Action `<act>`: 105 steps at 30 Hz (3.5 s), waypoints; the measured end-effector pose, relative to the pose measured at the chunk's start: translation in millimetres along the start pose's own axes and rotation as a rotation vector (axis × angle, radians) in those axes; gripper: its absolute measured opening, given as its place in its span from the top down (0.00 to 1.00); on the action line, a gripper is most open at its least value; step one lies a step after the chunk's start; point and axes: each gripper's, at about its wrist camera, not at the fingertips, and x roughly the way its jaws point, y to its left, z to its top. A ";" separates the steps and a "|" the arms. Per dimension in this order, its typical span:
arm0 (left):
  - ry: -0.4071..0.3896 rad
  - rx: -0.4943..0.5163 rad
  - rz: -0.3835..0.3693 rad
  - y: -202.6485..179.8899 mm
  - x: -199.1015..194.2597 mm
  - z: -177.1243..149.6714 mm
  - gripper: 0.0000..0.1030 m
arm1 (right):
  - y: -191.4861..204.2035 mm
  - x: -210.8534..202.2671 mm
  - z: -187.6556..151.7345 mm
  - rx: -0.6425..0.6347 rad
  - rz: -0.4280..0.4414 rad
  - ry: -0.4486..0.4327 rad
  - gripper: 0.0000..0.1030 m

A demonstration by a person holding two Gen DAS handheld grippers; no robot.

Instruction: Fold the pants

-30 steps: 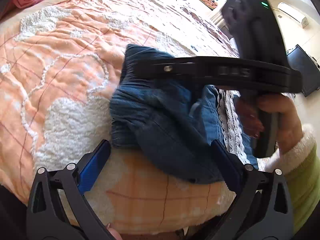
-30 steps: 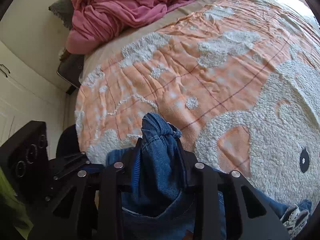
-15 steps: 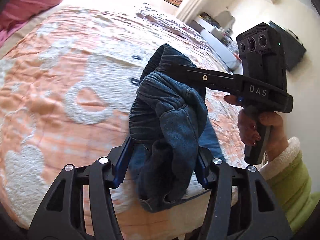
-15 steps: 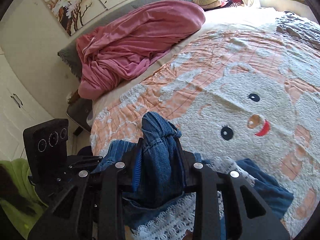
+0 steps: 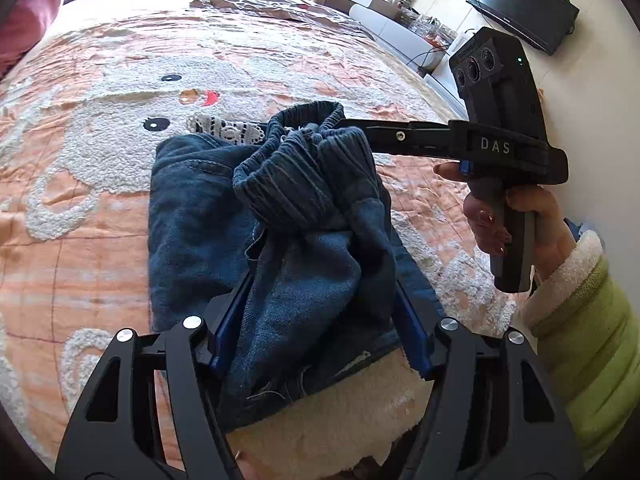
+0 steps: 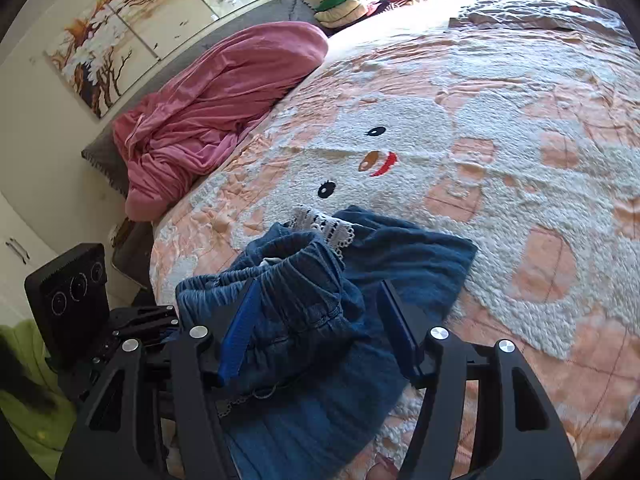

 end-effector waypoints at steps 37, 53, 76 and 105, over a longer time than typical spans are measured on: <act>0.147 0.149 0.018 38.1 22.5 63.3 0.48 | 118.9 -23.4 -83.5 -0.376 -0.238 -0.015 0.43; 0.193 0.127 0.033 55.1 52.8 66.1 0.48 | 71.0 -25.7 -115.9 -0.282 -0.211 0.109 0.93; 0.203 0.144 0.103 61.5 49.1 63.0 0.28 | 200.2 69.3 -118.1 -0.937 -0.355 0.156 0.93; 0.167 0.120 0.085 65.5 52.3 57.7 0.27 | 158.2 39.5 -86.1 -0.352 -0.349 0.094 0.57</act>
